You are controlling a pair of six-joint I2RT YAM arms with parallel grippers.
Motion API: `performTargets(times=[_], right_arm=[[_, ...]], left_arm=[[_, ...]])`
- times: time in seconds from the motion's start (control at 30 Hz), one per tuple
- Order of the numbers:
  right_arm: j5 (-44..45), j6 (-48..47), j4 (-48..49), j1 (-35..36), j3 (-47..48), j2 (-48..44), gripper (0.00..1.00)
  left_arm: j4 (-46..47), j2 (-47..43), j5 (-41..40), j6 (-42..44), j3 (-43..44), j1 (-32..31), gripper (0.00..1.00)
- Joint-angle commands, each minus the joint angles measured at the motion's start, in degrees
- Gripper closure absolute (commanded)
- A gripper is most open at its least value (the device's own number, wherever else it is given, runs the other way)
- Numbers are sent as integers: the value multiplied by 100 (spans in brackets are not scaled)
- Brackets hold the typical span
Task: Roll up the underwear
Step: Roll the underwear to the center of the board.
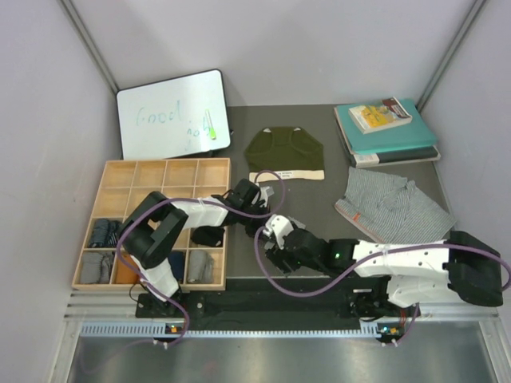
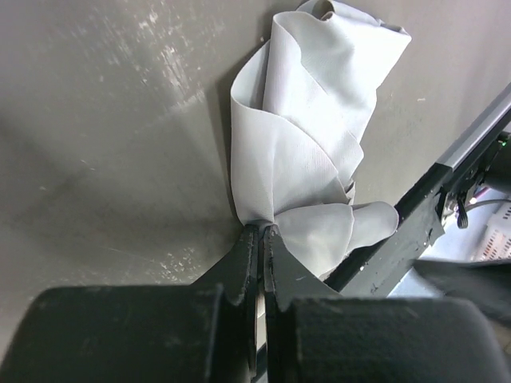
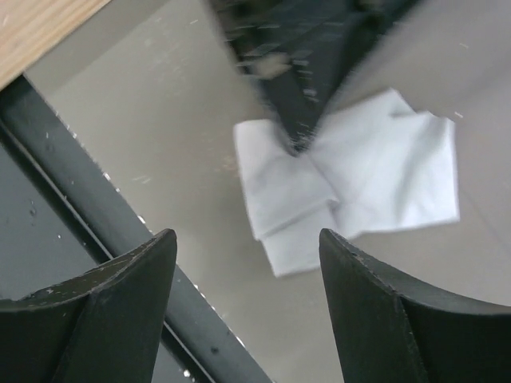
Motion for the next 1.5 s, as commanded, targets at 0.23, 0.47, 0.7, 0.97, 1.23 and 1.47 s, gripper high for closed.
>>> performTargets(times=[0.23,0.47,0.7,0.97,1.23,1.47], right_arm=[[334,-564,538,392,-14,773,40],[527,-327,204,384,-84,993,43],[545,33,142,392,-14,1423,44],[844,385,-25,383,127,1932,73],[134,359,-104,375,276,2206,100],[-1483,543,-88,-187,83,1346,100]], left_arm=[[-513,124,153,189,147,-27,100],[-566,159,197,251,200,-35,100],[-636,168,215,303,235,-35,100],[-654,168,311,382,226,-35,100],[-584,-7,267,295,77,-1,100],[-469,-727,-216,154,-318,228,66]])
